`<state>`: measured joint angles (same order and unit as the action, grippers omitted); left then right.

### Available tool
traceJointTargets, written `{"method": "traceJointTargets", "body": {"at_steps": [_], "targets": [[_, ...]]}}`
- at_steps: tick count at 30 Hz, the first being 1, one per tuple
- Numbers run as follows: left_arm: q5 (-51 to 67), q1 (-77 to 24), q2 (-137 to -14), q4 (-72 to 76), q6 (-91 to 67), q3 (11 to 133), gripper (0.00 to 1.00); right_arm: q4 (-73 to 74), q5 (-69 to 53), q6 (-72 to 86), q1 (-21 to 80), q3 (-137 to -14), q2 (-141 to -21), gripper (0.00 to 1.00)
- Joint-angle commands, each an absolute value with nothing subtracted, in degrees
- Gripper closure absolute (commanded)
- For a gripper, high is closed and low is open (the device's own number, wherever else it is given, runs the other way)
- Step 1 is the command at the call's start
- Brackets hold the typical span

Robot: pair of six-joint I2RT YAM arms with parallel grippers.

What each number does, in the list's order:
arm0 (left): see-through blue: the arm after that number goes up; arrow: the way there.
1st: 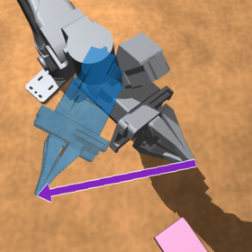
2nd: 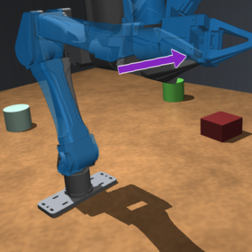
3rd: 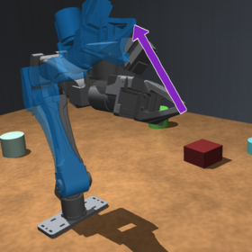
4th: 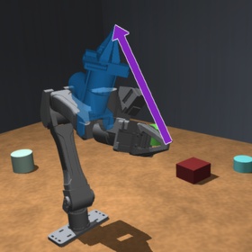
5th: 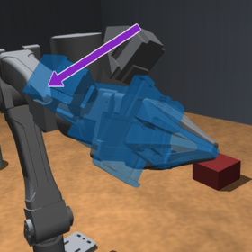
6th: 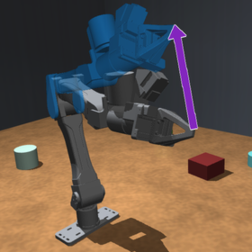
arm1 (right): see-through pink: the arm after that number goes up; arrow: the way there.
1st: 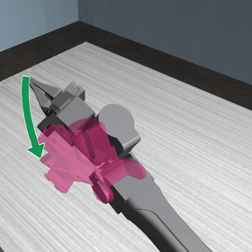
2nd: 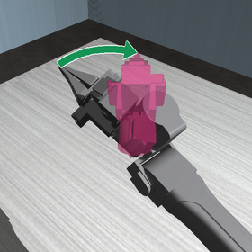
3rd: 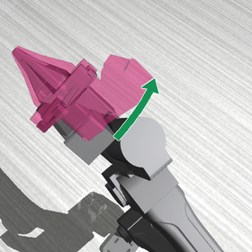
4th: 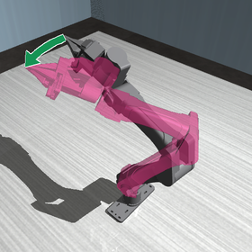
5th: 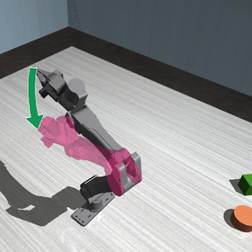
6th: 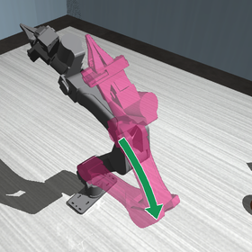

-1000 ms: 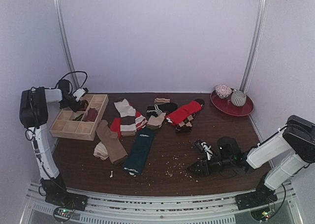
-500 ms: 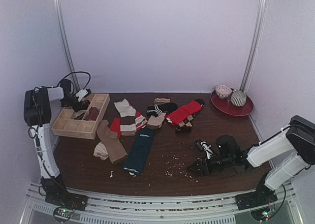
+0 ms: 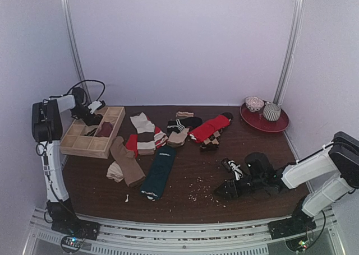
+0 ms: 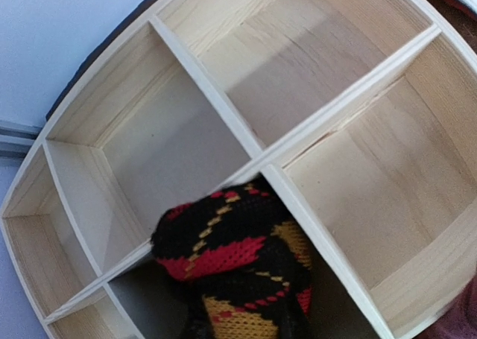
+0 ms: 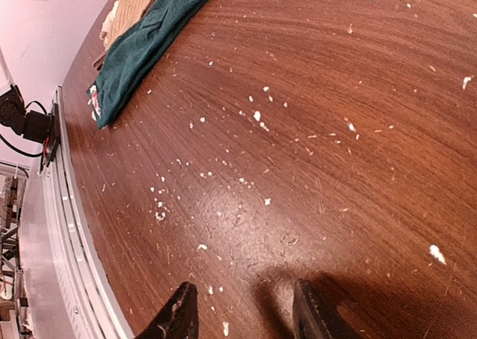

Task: Roll the socks
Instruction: Place a pair of socks in the storage box.

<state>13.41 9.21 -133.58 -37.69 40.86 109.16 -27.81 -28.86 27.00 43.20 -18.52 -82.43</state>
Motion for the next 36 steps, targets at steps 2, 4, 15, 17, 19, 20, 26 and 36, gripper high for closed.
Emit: {"method": "traceJointTargets", "body": {"at_steps": [2,4,15,17,19,20,26,36], "targets": [[14.5,6.4,-139.4,-51.4,37.2,107.3,0.31,-21.7,-26.9,25.9,42.9,-19.5,-81.5,0.56],[14.8,6.4,-139.3,-51.4,36.8,108.4,0.09,-21.3,-26.6,25.8,42.9,-19.4,-80.9,0.55],[18.0,6.5,-133.0,-44.4,34.6,110.4,0.06,-21.6,-25.4,26.6,42.9,-17.9,-78.3,0.55],[20.0,6.5,-132.3,-44.0,34.4,110.9,0.07,-21.7,-25.2,26.6,42.9,-17.7,-78.0,0.55],[21.9,6.6,-131.8,-43.9,34.4,111.2,0.07,-21.6,-24.9,26.7,42.9,-17.6,-77.6,0.55],[22.5,6.6,-131.6,-43.9,34.4,111.5,0.07,-21.5,-24.8,26.6,42.9,-17.7,-77.5,0.55],[23.7,6.6,-131.7,-46.0,35.6,112.0,0.08,-21.3,-24.4,26.7,42.9,-17.5,-77.0,0.55],[25.5,6.9,-127.9,-42.6,34.9,110.9,0.07,-22.0,-24.5,26.9,42.9,-17.4,-77.7,0.55]]}}
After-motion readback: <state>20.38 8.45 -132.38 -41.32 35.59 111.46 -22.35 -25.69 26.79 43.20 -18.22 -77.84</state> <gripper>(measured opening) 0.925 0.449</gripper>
